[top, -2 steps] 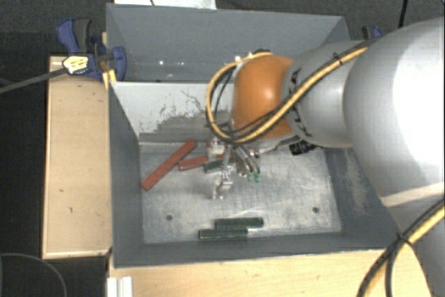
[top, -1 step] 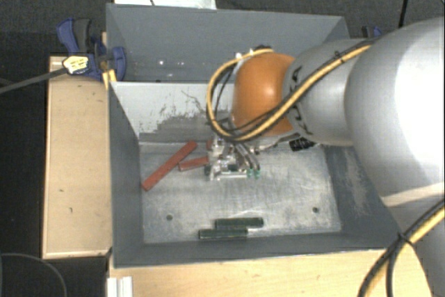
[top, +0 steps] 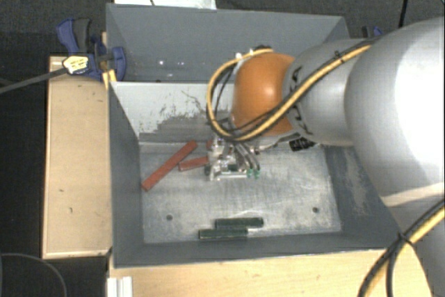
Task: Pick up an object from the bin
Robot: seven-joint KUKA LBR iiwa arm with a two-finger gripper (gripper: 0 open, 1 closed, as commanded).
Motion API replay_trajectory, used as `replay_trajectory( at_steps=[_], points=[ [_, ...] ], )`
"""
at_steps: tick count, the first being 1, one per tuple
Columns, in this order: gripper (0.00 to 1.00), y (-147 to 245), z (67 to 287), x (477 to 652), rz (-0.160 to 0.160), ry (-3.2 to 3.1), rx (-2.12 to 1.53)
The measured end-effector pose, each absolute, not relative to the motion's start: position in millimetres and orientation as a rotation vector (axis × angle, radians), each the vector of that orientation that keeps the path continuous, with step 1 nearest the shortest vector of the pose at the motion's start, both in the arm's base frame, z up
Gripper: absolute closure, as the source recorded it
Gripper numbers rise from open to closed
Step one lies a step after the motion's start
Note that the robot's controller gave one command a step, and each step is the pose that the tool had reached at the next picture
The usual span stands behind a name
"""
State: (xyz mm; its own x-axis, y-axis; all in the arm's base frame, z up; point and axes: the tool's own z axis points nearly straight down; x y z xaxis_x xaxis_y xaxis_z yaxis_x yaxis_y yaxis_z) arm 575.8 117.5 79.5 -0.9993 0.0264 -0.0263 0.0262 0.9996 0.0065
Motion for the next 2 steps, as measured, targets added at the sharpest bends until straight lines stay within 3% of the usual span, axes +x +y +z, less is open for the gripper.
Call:
replay_trajectory(
  at_steps=[1, 2],
  points=[
    [0.00, 115.5, 152.4, 559.8, 0.000, 3.143, 0.040],
    [0.00, 115.7, 204.8, 557.8, 0.004, 3.132, 0.037]
  ],
)
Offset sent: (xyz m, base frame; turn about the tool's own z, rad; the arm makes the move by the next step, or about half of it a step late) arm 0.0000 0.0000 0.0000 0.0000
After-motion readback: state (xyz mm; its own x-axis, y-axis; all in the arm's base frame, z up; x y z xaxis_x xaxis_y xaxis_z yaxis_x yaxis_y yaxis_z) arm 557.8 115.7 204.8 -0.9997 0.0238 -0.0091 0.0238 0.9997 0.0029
